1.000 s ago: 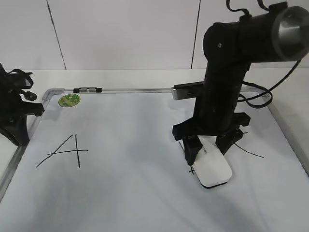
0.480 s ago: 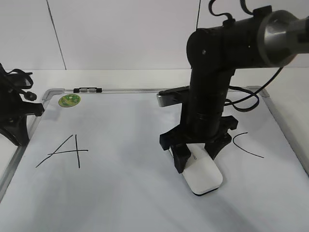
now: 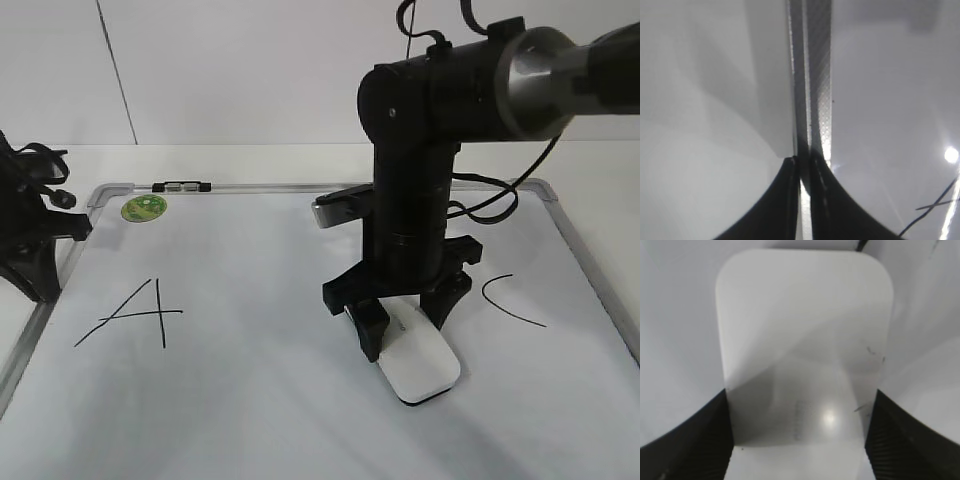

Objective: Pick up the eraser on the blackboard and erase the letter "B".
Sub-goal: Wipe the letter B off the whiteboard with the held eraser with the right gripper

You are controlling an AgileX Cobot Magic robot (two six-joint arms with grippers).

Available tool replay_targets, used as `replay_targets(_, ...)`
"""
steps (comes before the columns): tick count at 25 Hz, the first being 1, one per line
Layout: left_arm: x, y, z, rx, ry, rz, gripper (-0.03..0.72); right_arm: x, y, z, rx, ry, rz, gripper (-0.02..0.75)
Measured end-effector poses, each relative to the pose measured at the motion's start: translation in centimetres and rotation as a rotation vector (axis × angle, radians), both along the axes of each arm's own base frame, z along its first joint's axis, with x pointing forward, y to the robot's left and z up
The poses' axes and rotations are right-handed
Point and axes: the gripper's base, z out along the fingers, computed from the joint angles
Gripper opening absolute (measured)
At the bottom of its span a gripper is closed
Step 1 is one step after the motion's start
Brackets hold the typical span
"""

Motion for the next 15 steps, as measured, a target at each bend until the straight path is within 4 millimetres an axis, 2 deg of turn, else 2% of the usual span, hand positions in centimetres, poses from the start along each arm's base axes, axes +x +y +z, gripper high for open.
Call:
replay_targets(4,0.0,0.0,0.0,0.000,-0.002,0.000,0.020,0.4,-0.1,0.1,-0.009,0.001,-0.003,0.582)
replay_targets(9,0.0,0.0,0.0,0.000,-0.004,0.000,0.020,1.3,-1.1,0.2,0.015,0.024,-0.061,0.581)
replay_targets(15,0.0,0.0,0.0,0.000,-0.004,0.000,0.020,4.3,-5.2,0.4,0.041,-0.010,-0.190,0.581)
